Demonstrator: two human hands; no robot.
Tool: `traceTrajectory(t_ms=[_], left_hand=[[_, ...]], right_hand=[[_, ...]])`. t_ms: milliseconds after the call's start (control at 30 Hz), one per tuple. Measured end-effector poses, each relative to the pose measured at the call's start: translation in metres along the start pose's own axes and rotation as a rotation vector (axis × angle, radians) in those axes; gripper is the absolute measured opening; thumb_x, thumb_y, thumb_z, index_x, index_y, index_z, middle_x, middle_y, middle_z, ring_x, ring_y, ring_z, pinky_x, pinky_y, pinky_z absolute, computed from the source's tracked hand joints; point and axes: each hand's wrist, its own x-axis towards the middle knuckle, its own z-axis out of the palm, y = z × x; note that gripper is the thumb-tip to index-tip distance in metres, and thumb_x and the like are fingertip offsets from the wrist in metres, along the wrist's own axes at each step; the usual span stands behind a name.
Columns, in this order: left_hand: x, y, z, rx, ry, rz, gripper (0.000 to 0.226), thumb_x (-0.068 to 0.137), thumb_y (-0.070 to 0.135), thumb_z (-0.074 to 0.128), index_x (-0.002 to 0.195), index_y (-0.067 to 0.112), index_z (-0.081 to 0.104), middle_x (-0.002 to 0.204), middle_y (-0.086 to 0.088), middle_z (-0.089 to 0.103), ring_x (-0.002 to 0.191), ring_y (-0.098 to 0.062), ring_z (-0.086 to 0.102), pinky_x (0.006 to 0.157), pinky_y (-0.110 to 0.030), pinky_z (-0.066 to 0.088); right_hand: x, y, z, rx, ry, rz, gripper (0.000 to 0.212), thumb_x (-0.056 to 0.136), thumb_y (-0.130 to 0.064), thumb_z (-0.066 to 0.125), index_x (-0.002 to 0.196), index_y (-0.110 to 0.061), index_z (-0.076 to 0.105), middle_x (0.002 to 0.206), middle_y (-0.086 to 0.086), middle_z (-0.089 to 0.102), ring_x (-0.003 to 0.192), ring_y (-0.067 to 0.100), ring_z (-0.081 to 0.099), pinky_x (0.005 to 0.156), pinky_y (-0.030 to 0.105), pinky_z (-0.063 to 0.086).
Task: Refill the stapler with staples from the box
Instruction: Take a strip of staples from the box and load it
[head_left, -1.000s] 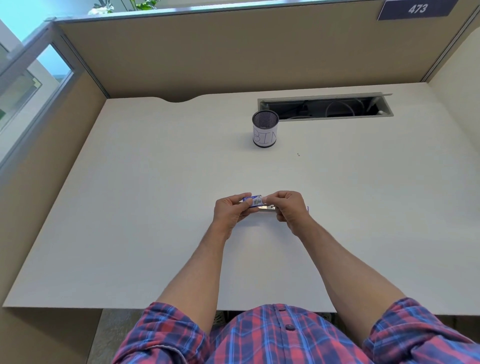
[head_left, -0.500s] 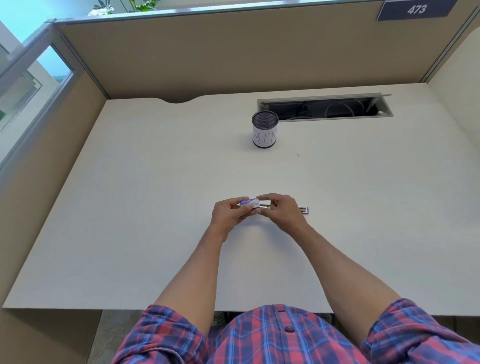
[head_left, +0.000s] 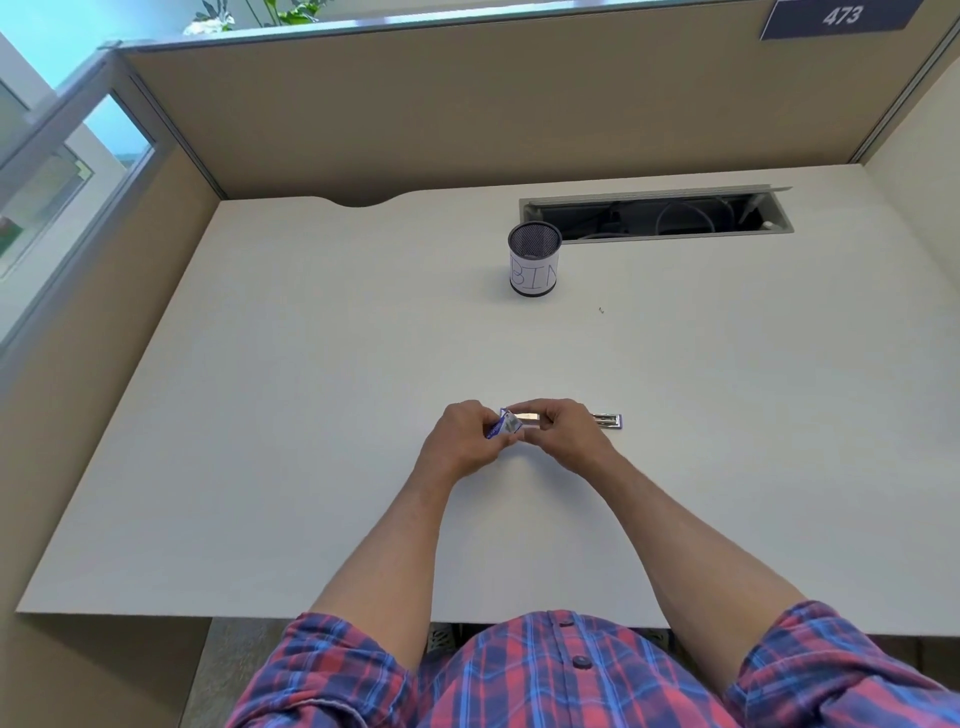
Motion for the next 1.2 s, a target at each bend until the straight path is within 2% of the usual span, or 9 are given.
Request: traceTrajectory(t_ms=[100,233,400,533,633,767,900,1033,1200], left_hand=[[-0.003,0.004,0.002,0.076,0.036,-0.008,0.035,0.087,0.046,0.066,0.070,0.015,0.064,0.070,0.000,0.061,0.063,-0.020,0.057,0.051,-0.029,0.039],[-0.003,0.008,0.001,0.269,0.125,-0.090,0.028,0.085,0.042,0.062,0.084,0.014,0.064,0.080,-0.001,0.068,0.074,-0.026,0.065,0.061,-0.031,0.048],[0.006,0.003,-0.005,0.441,0.234,-0.229,0.015,0.086,0.034,0.058,0.080,0.023,0.051,0.088,-0.001,0.071,0.079,-0.026,0.064,0.071,-0.031,0.035],[0.014,-0.004,-0.003,0.442,0.250,-0.301,0.019,0.091,0.034,0.056,0.083,0.018,0.062,0.094,-0.001,0.069,0.088,-0.025,0.066,0.078,-0.033,0.040],[0.017,-0.006,0.000,0.428,0.234,-0.317,0.030,0.096,0.037,0.055,0.097,0.012,0.072,0.101,-0.005,0.068,0.091,-0.028,0.068,0.085,-0.036,0.048],[0.019,-0.004,0.001,0.431,0.242,-0.337,0.033,0.098,0.039,0.054,0.099,0.010,0.070,0.098,-0.007,0.071,0.090,-0.029,0.070,0.080,-0.034,0.047],[0.021,-0.004,0.000,0.401,0.238,-0.363,0.030,0.096,0.041,0.059,0.099,0.012,0.069,0.101,-0.007,0.072,0.094,-0.030,0.070,0.079,-0.033,0.040],[0.023,-0.006,0.001,0.423,0.235,-0.368,0.032,0.096,0.044,0.058,0.101,0.014,0.069,0.103,-0.006,0.072,0.096,-0.029,0.069,0.082,-0.034,0.040],[0.024,-0.008,0.001,0.432,0.236,-0.362,0.031,0.095,0.043,0.058,0.098,0.014,0.069,0.100,-0.005,0.072,0.093,-0.028,0.069,0.083,-0.035,0.040]], right_hand=[[0.001,0.001,0.003,-0.078,0.027,-0.019,0.029,0.087,-0.017,0.076,0.112,-0.031,0.079,0.043,-0.019,0.044,0.047,0.006,0.039,0.049,0.013,0.030],[0.002,0.002,0.003,-0.191,0.027,-0.006,0.025,0.086,-0.018,0.067,0.107,-0.027,0.076,0.059,-0.012,0.050,0.051,0.002,0.044,0.051,0.015,0.034],[-0.004,0.005,0.005,-0.251,0.016,-0.066,0.029,0.091,-0.011,0.056,0.110,-0.021,0.075,0.093,-0.006,0.068,0.076,0.004,0.058,0.068,0.015,0.042],[-0.006,0.010,0.005,-0.302,-0.040,-0.094,0.037,0.095,-0.001,0.048,0.115,-0.015,0.075,0.102,-0.001,0.072,0.084,0.013,0.063,0.070,0.010,0.045],[-0.008,0.016,0.004,-0.306,-0.062,-0.148,0.037,0.093,0.007,0.049,0.113,-0.010,0.075,0.100,0.007,0.075,0.084,0.017,0.070,0.080,0.026,0.059],[-0.009,0.025,0.000,-0.266,-0.006,-0.167,0.031,0.096,0.005,0.054,0.113,-0.011,0.073,0.102,0.011,0.074,0.083,0.023,0.073,0.075,0.026,0.061],[-0.016,0.028,-0.002,-0.311,0.038,-0.207,0.035,0.102,-0.003,0.055,0.135,-0.012,0.062,0.111,0.005,0.075,0.088,0.025,0.074,0.077,0.041,0.063],[-0.020,0.028,-0.002,-0.328,0.081,-0.247,0.010,0.103,-0.016,0.061,0.108,-0.007,0.064,0.101,-0.001,0.077,0.078,0.023,0.075,0.074,0.047,0.059],[-0.022,0.029,-0.001,-0.429,0.140,-0.359,0.012,0.101,-0.014,0.065,0.101,-0.003,0.066,0.100,0.002,0.080,0.088,0.029,0.074,0.074,0.046,0.057]])
